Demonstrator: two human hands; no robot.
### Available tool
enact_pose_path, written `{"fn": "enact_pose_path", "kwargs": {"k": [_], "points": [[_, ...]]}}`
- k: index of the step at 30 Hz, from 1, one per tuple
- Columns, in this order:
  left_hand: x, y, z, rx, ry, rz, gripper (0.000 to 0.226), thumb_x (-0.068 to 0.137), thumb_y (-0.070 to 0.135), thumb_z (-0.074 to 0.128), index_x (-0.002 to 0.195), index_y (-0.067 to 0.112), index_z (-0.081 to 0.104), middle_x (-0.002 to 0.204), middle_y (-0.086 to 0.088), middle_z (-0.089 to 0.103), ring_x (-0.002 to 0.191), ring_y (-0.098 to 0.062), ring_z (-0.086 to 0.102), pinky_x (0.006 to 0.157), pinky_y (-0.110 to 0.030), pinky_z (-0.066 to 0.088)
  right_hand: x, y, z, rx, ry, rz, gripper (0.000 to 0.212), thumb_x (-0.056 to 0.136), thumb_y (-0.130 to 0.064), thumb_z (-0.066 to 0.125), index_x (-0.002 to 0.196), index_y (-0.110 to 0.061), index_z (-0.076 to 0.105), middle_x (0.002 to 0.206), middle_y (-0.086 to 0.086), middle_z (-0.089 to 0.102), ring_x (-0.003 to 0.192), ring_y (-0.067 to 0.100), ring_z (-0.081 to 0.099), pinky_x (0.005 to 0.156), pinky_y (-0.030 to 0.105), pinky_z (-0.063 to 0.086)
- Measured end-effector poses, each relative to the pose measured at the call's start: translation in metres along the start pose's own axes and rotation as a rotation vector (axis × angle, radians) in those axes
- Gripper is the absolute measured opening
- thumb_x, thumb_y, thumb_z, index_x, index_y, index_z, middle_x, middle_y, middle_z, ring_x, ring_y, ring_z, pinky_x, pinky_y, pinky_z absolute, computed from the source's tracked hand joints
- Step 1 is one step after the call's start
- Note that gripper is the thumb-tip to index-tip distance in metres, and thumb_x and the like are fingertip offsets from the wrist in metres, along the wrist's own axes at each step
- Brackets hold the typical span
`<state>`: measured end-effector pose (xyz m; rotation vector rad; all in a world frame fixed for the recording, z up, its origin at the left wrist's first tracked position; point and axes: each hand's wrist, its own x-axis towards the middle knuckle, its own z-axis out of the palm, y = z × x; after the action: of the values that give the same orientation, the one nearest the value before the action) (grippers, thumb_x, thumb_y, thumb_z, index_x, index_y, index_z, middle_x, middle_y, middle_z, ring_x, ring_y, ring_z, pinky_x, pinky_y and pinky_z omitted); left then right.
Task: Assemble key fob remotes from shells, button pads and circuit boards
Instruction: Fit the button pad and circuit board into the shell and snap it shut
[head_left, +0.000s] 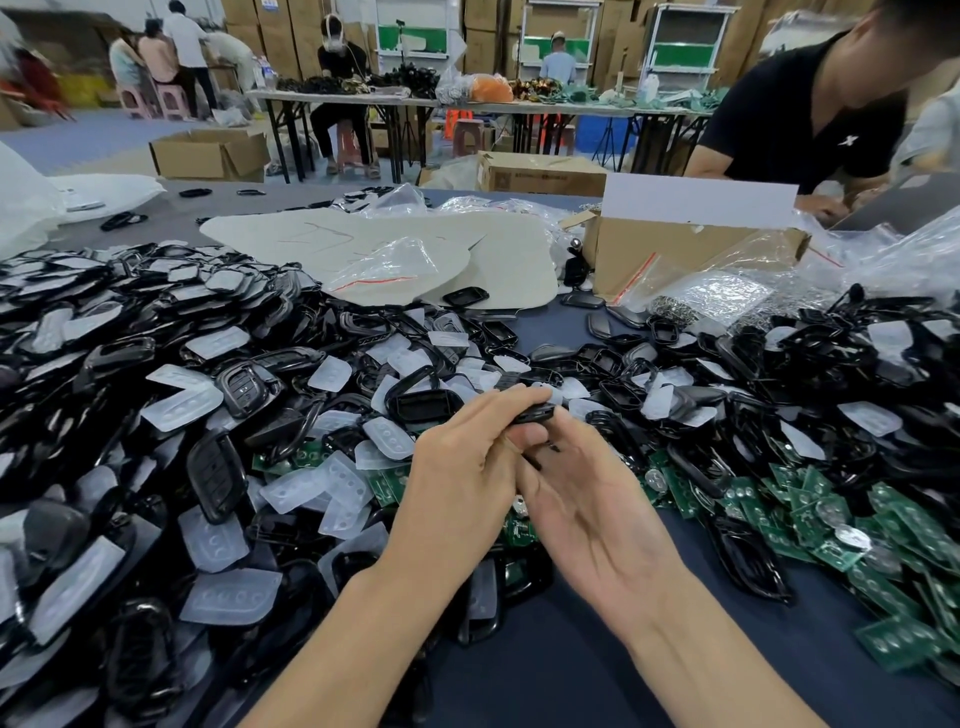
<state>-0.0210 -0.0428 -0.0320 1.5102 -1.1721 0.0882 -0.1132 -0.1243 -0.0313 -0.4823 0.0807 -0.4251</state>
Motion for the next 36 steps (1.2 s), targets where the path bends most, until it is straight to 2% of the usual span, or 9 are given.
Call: {"fn": "enact_pose_path", "kwargs": {"k": [3, 6, 13, 18, 25, 27, 30, 33, 36], "points": [[0.002, -0.002, -0.004, -0.05, -0.095, -0.024, 0.034, 0.099, 0.007, 0.052, 0.125, 0.024, 0.066, 0.113, 0.017, 0.067, 0.105, -0.002, 0.063, 0.085, -0.007, 0.043, 0.0, -0.003, -0.001, -0.077, 0.055, -0.033, 0.026, 0.098, -0.013, 0.058, 0.109, 0.004, 0.074, 0.114, 0.021, 0.069, 0.105, 0.024, 0.071, 0.089, 0.027, 0.057], [0.002, -0.006, -0.006, -0.067, -0.16, -0.038, 0.033, 0.104, 0.008, 0.048, 0.129, 0.023, 0.064, 0.118, 0.014, 0.066, 0.11, -0.009, 0.063, 0.089, -0.012, 0.045, 0.0, -0.003, -0.003, -0.08, 0.081, -0.044, 0.026, 0.097, -0.013, 0.059, 0.113, 0.005, 0.069, 0.116, 0.024, 0.066, 0.107, 0.026, 0.069, 0.088, 0.028, 0.057], [-0.001, -0.006, 0.003, -0.024, -0.021, -0.032, 0.04, 0.096, -0.007, 0.052, 0.116, 0.023, 0.071, 0.101, 0.016, 0.068, 0.092, -0.003, 0.065, 0.078, -0.007, 0.043, 0.0, 0.006, -0.004, -0.018, 0.043, -0.028, 0.027, 0.102, -0.013, 0.054, 0.103, 0.002, 0.076, 0.111, 0.02, 0.071, 0.108, 0.025, 0.07, 0.094, 0.03, 0.055], [-0.001, -0.005, 0.006, 0.031, 0.022, -0.016, 0.046, 0.09, -0.013, 0.053, 0.114, 0.021, 0.072, 0.1, 0.016, 0.067, 0.092, -0.001, 0.064, 0.079, -0.006, 0.043, 0.0, 0.008, -0.004, -0.004, 0.041, -0.041, 0.027, 0.1, -0.014, 0.055, 0.101, 0.002, 0.077, 0.098, 0.015, 0.072, 0.096, 0.021, 0.073, 0.088, 0.029, 0.057], [-0.003, -0.002, 0.008, 0.066, 0.075, -0.002, 0.049, 0.084, -0.017, 0.053, 0.113, 0.018, 0.073, 0.101, 0.013, 0.069, 0.092, 0.0, 0.065, 0.081, -0.007, 0.045, -0.003, 0.008, -0.003, -0.034, 0.063, -0.024, 0.028, 0.101, -0.018, 0.053, 0.108, 0.0, 0.075, 0.099, 0.012, 0.069, 0.098, 0.018, 0.07, 0.091, 0.029, 0.056], [-0.002, -0.002, 0.007, 0.053, 0.051, -0.012, 0.044, 0.089, -0.013, 0.055, 0.115, 0.018, 0.073, 0.103, 0.014, 0.069, 0.093, 0.001, 0.064, 0.082, -0.009, 0.046, -0.002, 0.006, -0.003, -0.062, 0.074, -0.034, 0.028, 0.101, -0.018, 0.053, 0.106, -0.001, 0.075, 0.1, 0.012, 0.07, 0.099, 0.019, 0.07, 0.091, 0.029, 0.056], [0.001, -0.001, 0.005, 0.038, -0.017, 0.006, 0.026, 0.1, 0.011, 0.055, 0.122, 0.02, 0.068, 0.111, 0.017, 0.064, 0.102, 0.0, 0.061, 0.088, -0.012, 0.045, 0.003, 0.001, -0.003, -0.139, 0.088, -0.065, 0.023, 0.095, -0.02, 0.061, 0.106, -0.003, 0.071, 0.101, 0.011, 0.07, 0.094, 0.017, 0.07, 0.086, 0.027, 0.057], [0.002, -0.004, 0.001, 0.092, -0.121, 0.002, 0.03, 0.102, 0.026, 0.051, 0.13, 0.022, 0.063, 0.119, 0.012, 0.064, 0.11, -0.006, 0.06, 0.094, -0.023, 0.047, 0.006, -0.004, -0.005, -0.346, 0.182, -0.093, 0.04, 0.083, -0.026, 0.066, 0.116, -0.003, 0.064, 0.098, 0.011, 0.07, 0.089, 0.016, 0.07, 0.078, 0.026, 0.059], [0.0, -0.004, -0.002, 0.117, -0.167, -0.014, 0.034, 0.101, 0.026, 0.053, 0.134, 0.019, 0.06, 0.123, 0.006, 0.065, 0.114, -0.01, 0.059, 0.097, -0.028, 0.048, 0.005, -0.006, -0.008, -0.486, 0.225, -0.11, 0.032, 0.077, -0.032, 0.068, 0.095, -0.007, 0.077, 0.095, 0.014, 0.073, 0.09, 0.02, 0.073, 0.074, 0.026, 0.06]]}}
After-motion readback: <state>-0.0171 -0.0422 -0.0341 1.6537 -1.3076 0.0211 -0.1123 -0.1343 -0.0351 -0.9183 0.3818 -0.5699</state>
